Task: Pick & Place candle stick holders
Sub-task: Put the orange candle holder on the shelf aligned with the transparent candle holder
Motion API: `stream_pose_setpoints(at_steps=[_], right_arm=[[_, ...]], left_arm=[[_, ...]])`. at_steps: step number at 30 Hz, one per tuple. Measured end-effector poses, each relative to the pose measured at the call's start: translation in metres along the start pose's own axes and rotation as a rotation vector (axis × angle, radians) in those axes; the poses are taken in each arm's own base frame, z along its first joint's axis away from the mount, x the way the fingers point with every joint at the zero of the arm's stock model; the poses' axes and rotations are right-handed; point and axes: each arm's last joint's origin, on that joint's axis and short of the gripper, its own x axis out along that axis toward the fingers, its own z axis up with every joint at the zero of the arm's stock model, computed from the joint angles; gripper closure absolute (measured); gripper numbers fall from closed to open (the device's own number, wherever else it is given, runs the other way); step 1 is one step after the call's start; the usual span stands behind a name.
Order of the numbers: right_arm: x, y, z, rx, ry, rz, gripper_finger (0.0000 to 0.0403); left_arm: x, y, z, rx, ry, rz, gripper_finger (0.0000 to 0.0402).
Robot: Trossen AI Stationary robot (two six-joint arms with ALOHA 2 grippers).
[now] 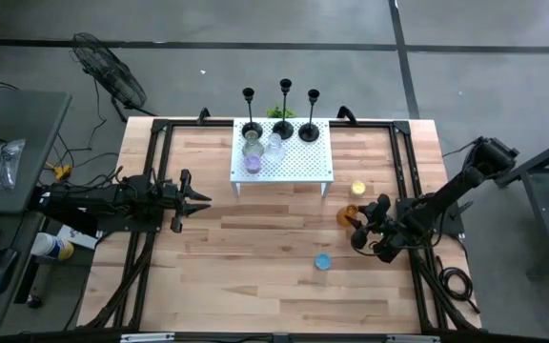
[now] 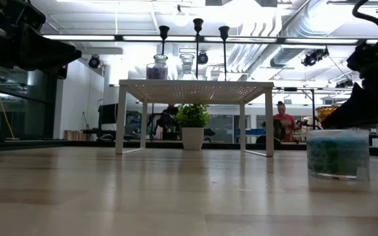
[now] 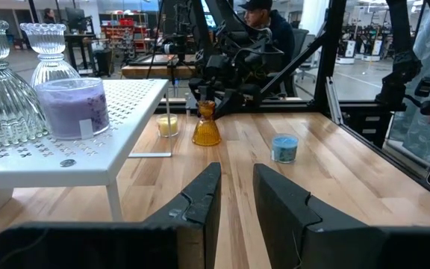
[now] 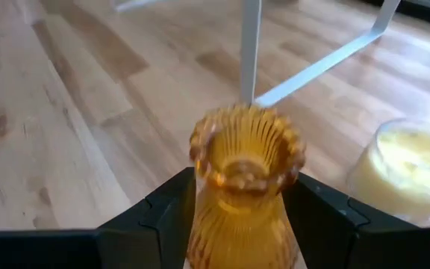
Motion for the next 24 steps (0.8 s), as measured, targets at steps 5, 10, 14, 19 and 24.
stream_pose_setpoints(at_steps=[5,10,14,19,24], right_arm=[[0.0029,-0.0013,0.0038,0.020,-0.061,-0.042,0.0212],[0.0045,-0.0018,0.0039,0.026,-0.036,-0.041,0.0212],[0.0044,-0.0019,0.0041,0.025,-0.044,-0.045,0.0212],[0.0044,-0.0022,0.0046,0.025,-0.061,-0.053,0.0225],[0.0044,-0.0023,0.0045,0.022,-0.059,-0.054,0.0257]], left_arm=[[0.0000,0.0000,0.0000,0.000,0.000,0.000,0.0325],[0.0000,0.0000,0.0000,0.000,0.000,0.001,0.0325],[0.0000,0.0000,0.0000,0.000,0.000,0.000,0.0325],[0.0000,0.0000,0.0000,0.000,0.000,0.000,0.0325],[0.0000,0.0000,0.0000,0.000,0.000,0.000,0.0325]])
